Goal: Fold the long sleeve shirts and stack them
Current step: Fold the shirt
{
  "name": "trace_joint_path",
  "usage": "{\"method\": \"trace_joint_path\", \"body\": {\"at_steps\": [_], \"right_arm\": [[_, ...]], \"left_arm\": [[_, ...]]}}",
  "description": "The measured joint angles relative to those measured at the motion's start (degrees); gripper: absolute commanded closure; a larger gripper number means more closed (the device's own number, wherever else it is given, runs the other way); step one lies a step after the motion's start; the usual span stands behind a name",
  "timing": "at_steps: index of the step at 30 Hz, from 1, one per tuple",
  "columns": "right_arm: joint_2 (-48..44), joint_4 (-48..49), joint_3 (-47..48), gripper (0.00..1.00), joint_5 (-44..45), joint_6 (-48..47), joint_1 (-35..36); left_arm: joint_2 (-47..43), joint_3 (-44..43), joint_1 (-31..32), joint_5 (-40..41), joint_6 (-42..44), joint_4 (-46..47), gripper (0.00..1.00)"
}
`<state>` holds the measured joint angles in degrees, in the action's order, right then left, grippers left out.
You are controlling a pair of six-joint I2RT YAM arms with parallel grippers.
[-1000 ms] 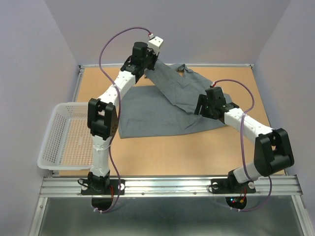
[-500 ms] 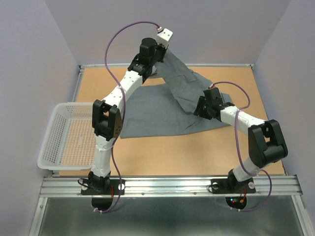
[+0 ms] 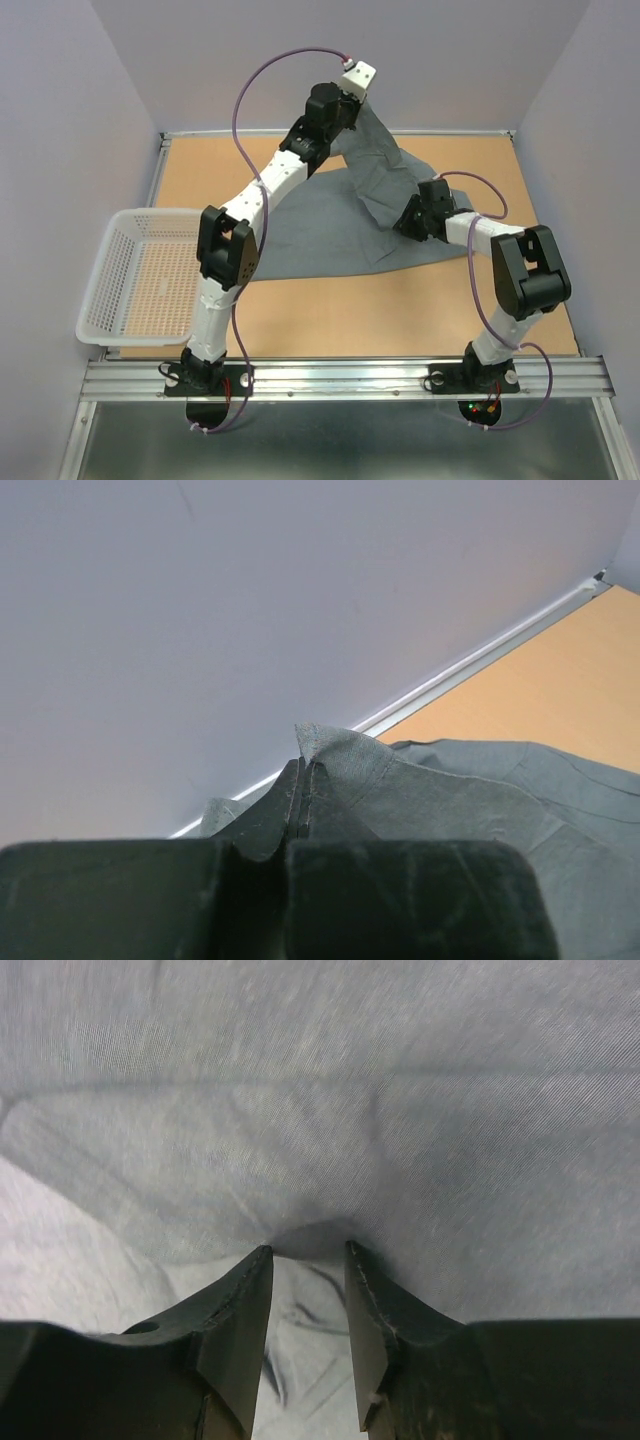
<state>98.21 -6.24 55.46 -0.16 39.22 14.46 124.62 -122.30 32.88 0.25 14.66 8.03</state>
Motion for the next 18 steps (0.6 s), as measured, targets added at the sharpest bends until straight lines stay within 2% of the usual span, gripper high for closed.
{"method": "trace_joint_path", "body": {"at_steps": [18], "right_arm": [[2.99,3.58,0.79,0.62,-5.79,4.55,-1.75]], "left_arm": [[0.02,-3.34,3.41,2.34,-1.09,0.44,1.0]]}}
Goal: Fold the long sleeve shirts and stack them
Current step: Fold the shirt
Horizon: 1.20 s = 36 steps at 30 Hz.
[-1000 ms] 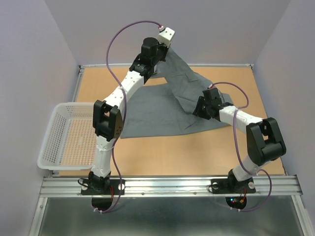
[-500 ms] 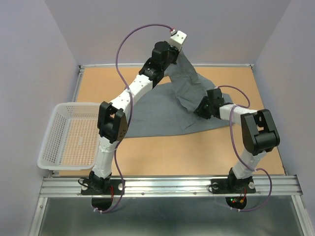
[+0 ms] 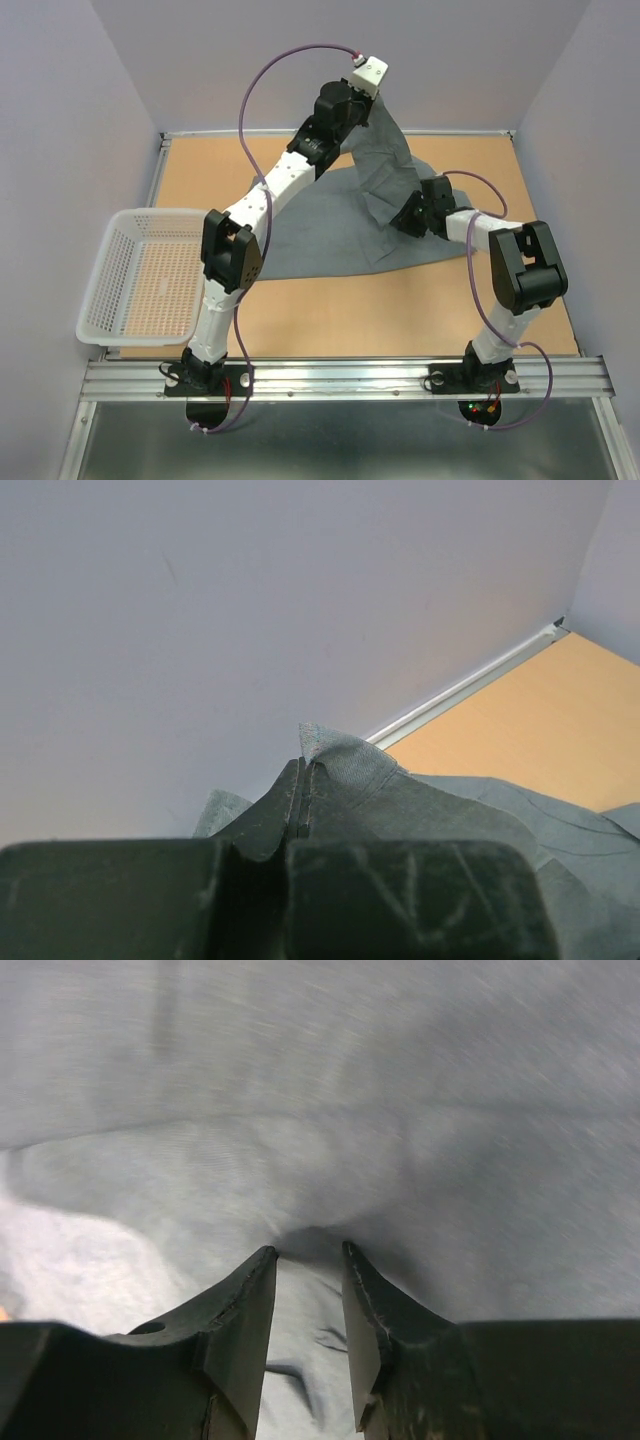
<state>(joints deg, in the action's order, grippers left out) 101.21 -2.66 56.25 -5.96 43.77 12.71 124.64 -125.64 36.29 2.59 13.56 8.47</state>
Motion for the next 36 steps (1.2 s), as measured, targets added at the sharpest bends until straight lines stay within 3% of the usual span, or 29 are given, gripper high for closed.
{"method": "trace_joint_path", "body": {"at_steps": [13,27,36], "right_arm": [[3.96,5.92,2.34,0.64,-4.33,3.5,0.0],[6.58,8.07,5.97,0.6,-4.55,4.31,-1.55],[6.47,8.11,5.79,0.58,-4.28,5.16,-3.8]], "left_arm": [[-0.68,0.0,2.43,-0.68,-0.07,-0.13,1.0],[-6.49,0.2,2.82,-1.95,-0.79,-1.03,1.0],[-10.78,7.17,3.02,-3.76,-0.68,0.83,1.0]]}}
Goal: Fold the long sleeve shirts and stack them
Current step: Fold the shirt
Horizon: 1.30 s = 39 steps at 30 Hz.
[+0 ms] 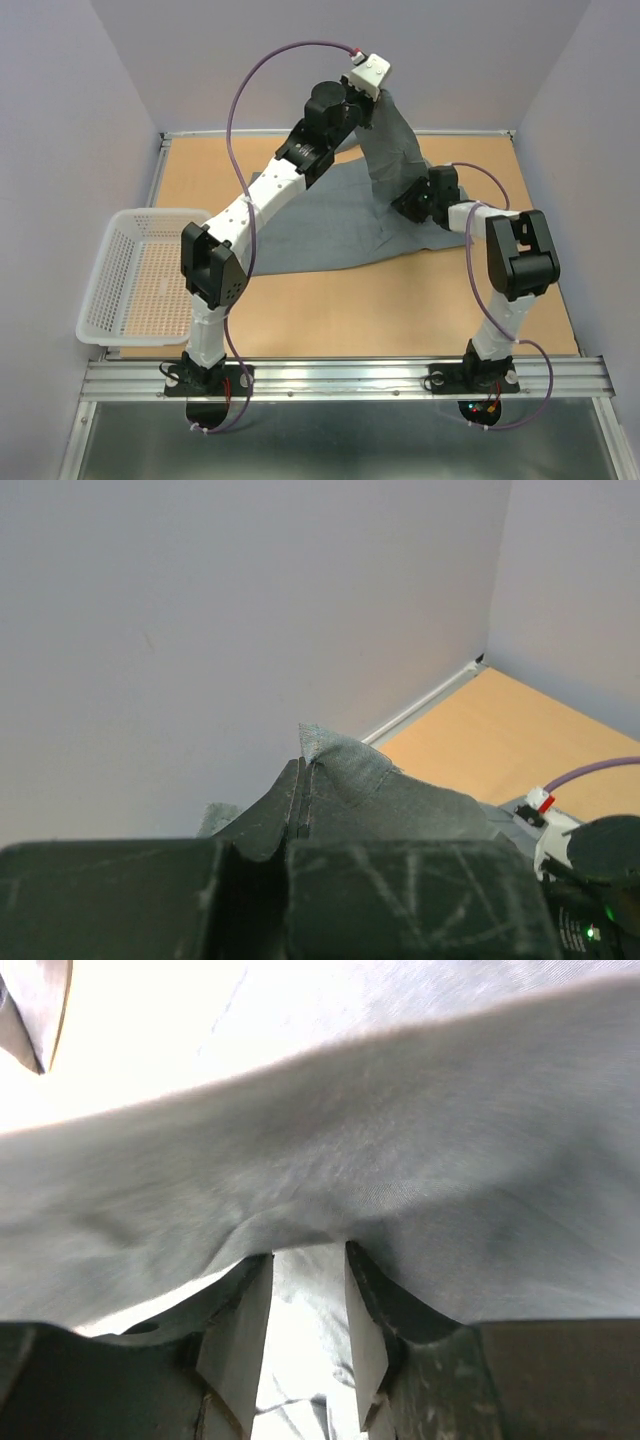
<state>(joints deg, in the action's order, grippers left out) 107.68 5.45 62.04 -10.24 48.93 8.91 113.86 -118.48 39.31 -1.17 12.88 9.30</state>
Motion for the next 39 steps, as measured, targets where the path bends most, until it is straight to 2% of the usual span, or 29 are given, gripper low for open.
{"method": "trace_joint_path", "body": {"at_steps": [6,12,16,23,28,32,39], "right_arm": [[-6.32,-1.07,-5.22,0.55,0.57,-1.9,-0.79],[-15.56,-5.14,-8.15,0.55,3.43,-5.68,-1.46],[-21.14,-6.43,-11.67,0.55,3.98,-6.71,-4.35],[-21.77,-8.63,-19.67,0.56,3.89,-5.09,-13.09],[-21.27,-9.92,-21.0,0.56,3.91,-3.72,-18.64],[-20.98,-9.88,-21.79,0.56,4.17,-2.56,-21.09],[-21.77,-10.23,-22.25,0.57,4.61,-2.21,-21.38]], "left_arm": [[-1.22,6.34,0.48,-1.6,0.09,1.38,1.0],[-1.33,8.59,1.53,-2.56,0.2,1.73,1.0],[-1.64,9.03,1.84,-2.91,0.48,2.03,1.0],[-2.49,9.03,1.81,-2.93,0.79,2.47,1.0],[-3.61,9.94,1.84,-3.15,0.85,2.86,1.0],[-4.24,10.58,1.84,-3.17,1.25,3.04,1.0],[-5.05,11.17,1.84,-3.67,1.51,3.17,1.0]]}}
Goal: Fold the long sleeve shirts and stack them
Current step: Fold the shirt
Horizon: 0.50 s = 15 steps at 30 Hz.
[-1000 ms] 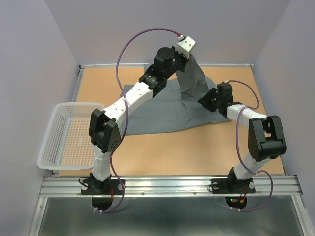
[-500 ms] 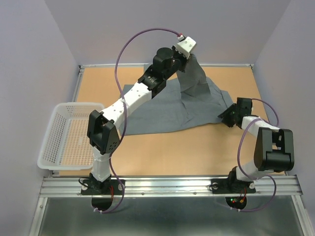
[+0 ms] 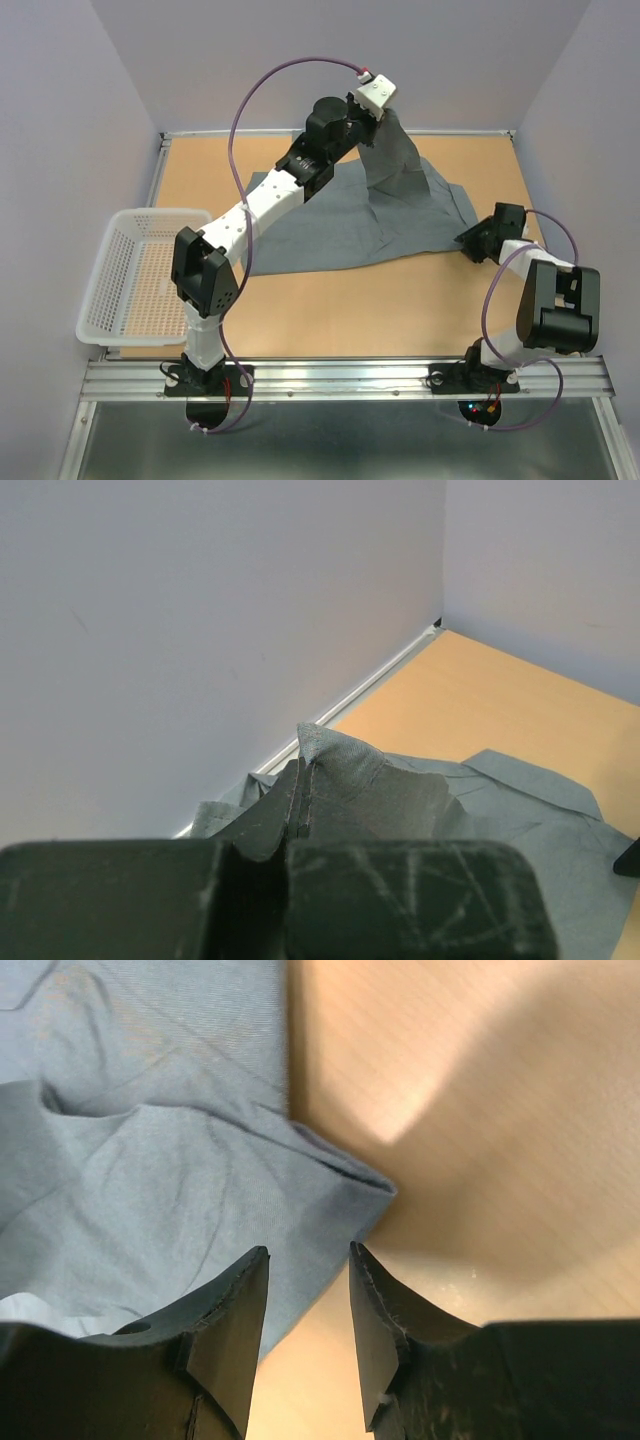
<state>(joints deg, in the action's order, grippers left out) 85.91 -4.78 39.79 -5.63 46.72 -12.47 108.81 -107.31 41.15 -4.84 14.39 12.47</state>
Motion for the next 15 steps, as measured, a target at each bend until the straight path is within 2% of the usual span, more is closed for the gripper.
{"method": "trace_joint_path", "body": {"at_steps": [7,15], "right_arm": [[-3.48,0.04,0.09,0.57,-3.13,-0.02,0.0],[-0.37,3.43,0.07,0.6,-6.19,2.4,0.0]], "left_arm": [[-1.38,0.9,0.11,-1.01,0.15,0.09,1.0],[-2.19,1.73,0.76,-1.03,0.24,0.15,1.0]]}}
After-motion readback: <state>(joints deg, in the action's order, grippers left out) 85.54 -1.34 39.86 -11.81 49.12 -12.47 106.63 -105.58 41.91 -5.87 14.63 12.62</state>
